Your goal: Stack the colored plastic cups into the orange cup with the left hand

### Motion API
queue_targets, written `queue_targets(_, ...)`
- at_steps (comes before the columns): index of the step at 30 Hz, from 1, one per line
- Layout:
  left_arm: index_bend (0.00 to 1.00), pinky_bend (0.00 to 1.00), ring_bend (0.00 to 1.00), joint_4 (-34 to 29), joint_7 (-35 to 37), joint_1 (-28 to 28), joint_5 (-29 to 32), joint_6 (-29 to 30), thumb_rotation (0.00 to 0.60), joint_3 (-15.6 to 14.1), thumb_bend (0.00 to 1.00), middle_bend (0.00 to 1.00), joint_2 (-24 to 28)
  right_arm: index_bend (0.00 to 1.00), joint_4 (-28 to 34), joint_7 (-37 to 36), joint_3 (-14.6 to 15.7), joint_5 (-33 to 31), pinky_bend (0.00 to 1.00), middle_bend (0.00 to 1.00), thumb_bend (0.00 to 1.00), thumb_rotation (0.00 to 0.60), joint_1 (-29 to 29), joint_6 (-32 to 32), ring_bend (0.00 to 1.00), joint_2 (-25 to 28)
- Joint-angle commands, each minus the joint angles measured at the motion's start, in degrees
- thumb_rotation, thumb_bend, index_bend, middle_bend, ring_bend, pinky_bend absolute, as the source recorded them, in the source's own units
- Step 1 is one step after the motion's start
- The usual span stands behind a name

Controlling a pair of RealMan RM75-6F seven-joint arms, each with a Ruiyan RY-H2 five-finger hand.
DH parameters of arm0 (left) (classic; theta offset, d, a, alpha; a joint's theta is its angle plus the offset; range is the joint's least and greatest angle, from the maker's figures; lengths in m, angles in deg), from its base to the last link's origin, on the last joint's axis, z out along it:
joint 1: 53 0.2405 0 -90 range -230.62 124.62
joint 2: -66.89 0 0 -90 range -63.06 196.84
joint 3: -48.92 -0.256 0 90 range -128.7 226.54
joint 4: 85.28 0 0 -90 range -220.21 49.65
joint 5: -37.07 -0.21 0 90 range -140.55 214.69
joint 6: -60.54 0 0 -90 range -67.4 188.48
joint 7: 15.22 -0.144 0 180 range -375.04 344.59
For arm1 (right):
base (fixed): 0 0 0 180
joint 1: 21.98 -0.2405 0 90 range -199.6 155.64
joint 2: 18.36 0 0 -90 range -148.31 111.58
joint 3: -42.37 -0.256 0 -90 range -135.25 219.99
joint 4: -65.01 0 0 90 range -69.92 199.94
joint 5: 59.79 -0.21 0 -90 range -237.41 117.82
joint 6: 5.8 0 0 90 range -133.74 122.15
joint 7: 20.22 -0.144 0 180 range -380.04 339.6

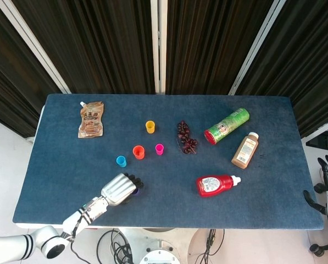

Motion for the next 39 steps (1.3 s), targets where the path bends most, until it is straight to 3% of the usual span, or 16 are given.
queue_targets(1,0.39,0.56,0.40,0.4,0.2,-0.2,0.5,-0.1,0.600,0.0,0.29,0.37,-0.4,0.00,-0.1,-0.2,0.0,-0.1,0.00,0.00,0.21,0.600,0.0,0.1,0.00,0.0)
queue_targets(15,0.47,0.64,0.47,0.9,1.1,-0.8,0.5,1.7,0.600,-0.3,0.30,0.43,-0.4,0.00,-0.1,0.2,0.2,-0.3,0.00,0.00,0.22,0.600,-0.1,1.0,0.00,-0.2)
queue_targets(18,0.47,0.64,0.47,-1.3,0.4,-0.8,0.4,3.3,0.600,0.8,0.30,0.43,1.5,0.00,0.0,0.3,0.2,-0.2,0.00,0.00,0.22,0.600,0.0,0.8,0.00,-0.1)
queue_targets(21,0.47,0.64,0.47,-4.6,-0.1,-1.0,1.5,5.4,0.600,3.6,0.30,0.43,4.9,0.00,0.2,0.6,0.2,-0.1,0.00,0.00,0.22,0.600,0.0,0.7,0.00,0.1)
queue_targets(24,0.47,0.64,0.47,-7.8,-1.2,-2.1,4.1,5.3,0.600,6.9,0.30,0.43,8.8,0.00,0.2,0.7,0.2,0.0,0.00,0.00,0.22,0.600,0.0,0.7,0.00,0.0)
queue_targets(29,0.47,0.64,0.47,-10.1,-3.2,-5.9,13.4,-0.4,0.600,12.2,0.30,0.43,12.5,0.00,0.1,0.9,0.3,0.1,0.00,0.00,0.22,0.600,-0.4,1.2,0.00,-0.6)
queue_targets(34,0.47,0.64,0.47,-6.7,-4.3,-10.6,22.6,-6.1,0.600,15.3,0.30,0.43,11.1,0.00,0.2,1.3,0.4,0.4,0.00,0.00,0.22,0.600,-0.4,1.1,0.00,-0.9)
queue_targets(39,0.47,0.64,0.47,-4.1,-6.5,-14.8,28.4,-9.2,0.600,16.1,0.30,0.43,8.6,0.00,0.2,1.2,0.1,0.1,0.00,0.00,0.22,0.600,-0.2,0.8,0.00,-0.8)
